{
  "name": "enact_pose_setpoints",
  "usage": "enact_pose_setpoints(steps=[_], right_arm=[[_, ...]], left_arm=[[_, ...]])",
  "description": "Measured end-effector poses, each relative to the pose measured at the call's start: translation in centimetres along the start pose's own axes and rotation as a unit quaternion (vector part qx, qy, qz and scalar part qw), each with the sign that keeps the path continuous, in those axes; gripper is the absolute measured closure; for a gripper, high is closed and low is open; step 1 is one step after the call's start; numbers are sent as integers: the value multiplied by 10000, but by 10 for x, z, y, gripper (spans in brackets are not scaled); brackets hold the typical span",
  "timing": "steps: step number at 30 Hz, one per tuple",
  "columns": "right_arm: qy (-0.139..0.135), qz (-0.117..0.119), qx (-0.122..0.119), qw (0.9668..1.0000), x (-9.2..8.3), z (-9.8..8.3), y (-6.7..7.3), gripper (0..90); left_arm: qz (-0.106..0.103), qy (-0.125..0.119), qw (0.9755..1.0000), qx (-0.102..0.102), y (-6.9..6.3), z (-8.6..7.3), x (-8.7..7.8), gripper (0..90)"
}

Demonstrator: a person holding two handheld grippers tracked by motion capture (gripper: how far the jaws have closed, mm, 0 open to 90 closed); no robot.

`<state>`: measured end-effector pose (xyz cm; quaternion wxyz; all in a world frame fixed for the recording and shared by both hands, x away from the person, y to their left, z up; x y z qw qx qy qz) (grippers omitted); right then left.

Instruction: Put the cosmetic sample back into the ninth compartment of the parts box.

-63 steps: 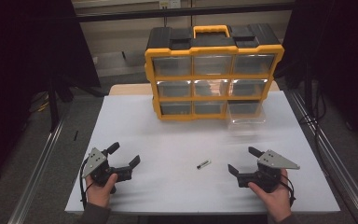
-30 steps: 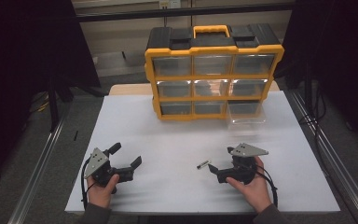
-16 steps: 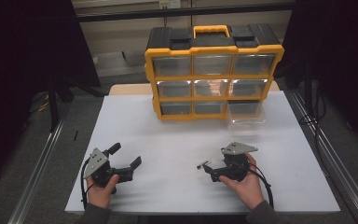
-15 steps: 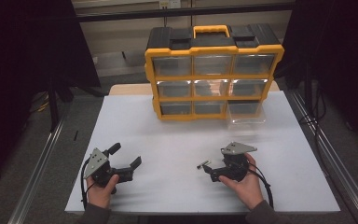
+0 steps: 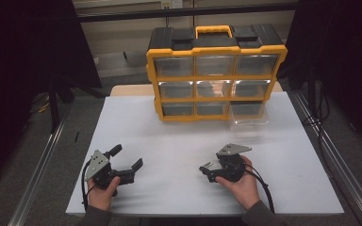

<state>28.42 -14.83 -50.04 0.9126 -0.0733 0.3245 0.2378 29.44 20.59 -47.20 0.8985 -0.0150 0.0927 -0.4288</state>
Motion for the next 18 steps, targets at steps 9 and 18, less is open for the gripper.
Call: enact_pose_setpoints(steps=[9, 18], right_arm=[[250, -50, -19, 9997, 9, 4, 9, 289], [326, -264, -104, 9991, 14, 4, 15, 382]], left_arm=[[-7, 32, 10000, 6, 1, -1, -2, 22], [-5, 93, 9999, 54, 2, -2, -4, 22]])
Point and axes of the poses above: each handheld gripper's, and its own axes: x roughly forward along the jaws, z roughly out of its top, y roughly to its left, the point moved 3 cm from there along x, roughly forward along the jaws, and after that the axes turned 10 degrees about -z, right-handed, at the moved point
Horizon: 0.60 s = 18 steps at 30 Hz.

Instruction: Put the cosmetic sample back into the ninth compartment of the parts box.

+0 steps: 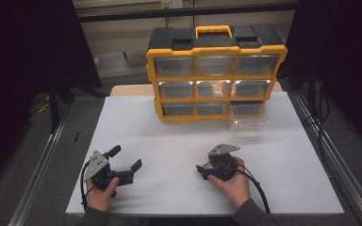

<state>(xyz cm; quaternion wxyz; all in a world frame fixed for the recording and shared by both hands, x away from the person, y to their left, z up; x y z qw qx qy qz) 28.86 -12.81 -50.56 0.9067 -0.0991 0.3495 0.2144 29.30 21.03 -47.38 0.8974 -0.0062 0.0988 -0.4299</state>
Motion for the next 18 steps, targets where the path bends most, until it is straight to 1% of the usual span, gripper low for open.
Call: enact_pose_setpoints(steps=[1, 2, 5, 6, 7, 9, 10, 11, 15, 18], right_arm=[[1, -5, -46, 10000, 0, 0, 0, 386], [-16, -63, -95, 9999, 1, 0, 1, 393], [42, -117, -90, 9999, 1, 0, 3, 396], [12, -136, -148, 9998, 1, 0, 3, 397], [8, -128, -199, 9997, 1, 0, 3, 399], [44, -113, -151, 9998, 1, 0, 3, 399], [33, -109, -168, 9998, 1, 0, 3, 400], [7, -71, -165, 9998, 1, 0, 2, 400], [4, -41, -166, 9999, 1, 0, 1, 400], [5, 57, -117, 9999, 0, 0, 0, 400]], left_arm=[[1, -35, 10000, -39, 0, 0, 0, 22], [6, -37, 10000, -46, 0, 0, 0, 22], [12, -29, 10000, -51, 0, 0, 0, 22], [13, -21, 10000, -44, 0, -1, 0, 22], [35, 5, 10000, 4, 0, -1, -1, 22], [32, 6, 10000, 20, 0, -1, -1, 22], [73, -8, 10000, 15, 0, 0, -1, 22], [40, -20, 10000, -25, -1, 0, 0, 22], [31, 2, 10000, -2, -1, 0, 0, 22], [39, -18, 10000, -17, -1, 0, 0, 22]])
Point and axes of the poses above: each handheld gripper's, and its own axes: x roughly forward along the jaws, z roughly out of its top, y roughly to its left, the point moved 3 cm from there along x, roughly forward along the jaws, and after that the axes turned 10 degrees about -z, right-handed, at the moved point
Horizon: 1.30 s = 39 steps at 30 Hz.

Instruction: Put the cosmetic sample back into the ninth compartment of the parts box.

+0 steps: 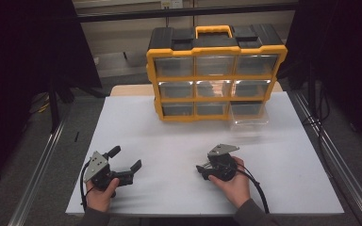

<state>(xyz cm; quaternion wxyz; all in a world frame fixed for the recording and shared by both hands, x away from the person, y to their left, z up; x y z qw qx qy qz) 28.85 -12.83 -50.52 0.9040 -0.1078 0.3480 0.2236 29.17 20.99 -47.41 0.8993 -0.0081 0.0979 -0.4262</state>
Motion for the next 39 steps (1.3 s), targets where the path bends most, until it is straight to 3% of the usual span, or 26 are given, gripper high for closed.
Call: enact_pose_setpoints(steps=[4, 11, 28, 39], right_arm=[[-1, 71, -53, 10000, -1, 0, -1, 400], [-97, 265, 106, 9995, -10, 4, -9, 400], [-150, 301, 267, 9991, -30, 13, -31, 400], [-204, 287, 229, 9991, -41, 24, -43, 400]], left_arm=[[11, -8, 10000, -1, 0, 0, 0, 23], [-6, 13, 10000, 9, -1, 0, 0, 23], [-5, -4, 10000, 43, -1, 1, 0, 23], [-7, 41, 10000, 71, -1, 1, 0, 22]])
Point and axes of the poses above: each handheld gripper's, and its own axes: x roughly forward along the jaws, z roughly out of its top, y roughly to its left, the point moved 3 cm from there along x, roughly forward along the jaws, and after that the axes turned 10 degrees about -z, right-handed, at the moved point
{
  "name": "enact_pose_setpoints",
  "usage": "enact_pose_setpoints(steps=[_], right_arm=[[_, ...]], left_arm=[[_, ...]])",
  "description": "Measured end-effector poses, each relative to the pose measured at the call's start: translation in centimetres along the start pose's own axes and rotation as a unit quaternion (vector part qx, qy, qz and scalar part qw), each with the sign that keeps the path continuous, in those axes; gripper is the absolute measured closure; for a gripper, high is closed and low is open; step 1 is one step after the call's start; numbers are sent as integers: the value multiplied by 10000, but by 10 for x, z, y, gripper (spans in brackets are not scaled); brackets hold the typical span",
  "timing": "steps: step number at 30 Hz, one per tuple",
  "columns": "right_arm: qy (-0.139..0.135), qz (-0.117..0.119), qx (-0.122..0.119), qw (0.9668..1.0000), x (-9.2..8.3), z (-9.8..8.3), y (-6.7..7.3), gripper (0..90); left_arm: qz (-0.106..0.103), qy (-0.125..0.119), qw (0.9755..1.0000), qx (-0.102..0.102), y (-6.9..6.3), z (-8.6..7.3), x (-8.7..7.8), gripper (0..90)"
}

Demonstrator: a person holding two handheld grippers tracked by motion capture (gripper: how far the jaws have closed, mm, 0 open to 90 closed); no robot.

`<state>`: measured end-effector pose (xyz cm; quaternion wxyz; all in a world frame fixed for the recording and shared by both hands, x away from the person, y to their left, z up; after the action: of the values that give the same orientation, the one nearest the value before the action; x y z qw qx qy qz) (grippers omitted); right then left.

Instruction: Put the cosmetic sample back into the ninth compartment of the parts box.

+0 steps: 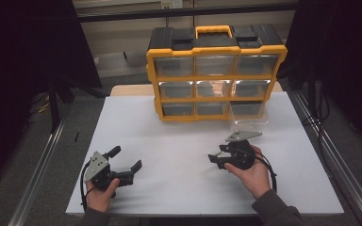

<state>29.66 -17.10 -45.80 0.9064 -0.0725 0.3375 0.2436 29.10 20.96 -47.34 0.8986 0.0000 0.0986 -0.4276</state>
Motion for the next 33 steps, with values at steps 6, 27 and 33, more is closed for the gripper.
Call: enact_pose_setpoints(steps=[6, 27, 33], right_arm=[[9, 18, -3, 10000, -3, 4, -4, 400], [11, 16, 65, 10000, -11, 19, -18, 400], [-12, 0, 80, 10000, -15, 26, -24, 400]], left_arm=[[-21, 18, 10000, -15, 0, 0, 0, 23], [28, -1, 10000, 0, 1, 0, -1, 22], [7, -12, 10000, -32, 0, 0, -1, 23]])
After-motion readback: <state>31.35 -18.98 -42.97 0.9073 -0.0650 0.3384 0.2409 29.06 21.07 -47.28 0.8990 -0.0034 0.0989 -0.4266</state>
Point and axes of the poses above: each handheld gripper's, and its own axes: x roughly forward along the jaws, z roughly out of its top, y roughly to its left, the point moved 3 cm from there along x, roughly forward along the jaws, and after that the axes turned 10 degrees about -z, right-handed, at the moved point
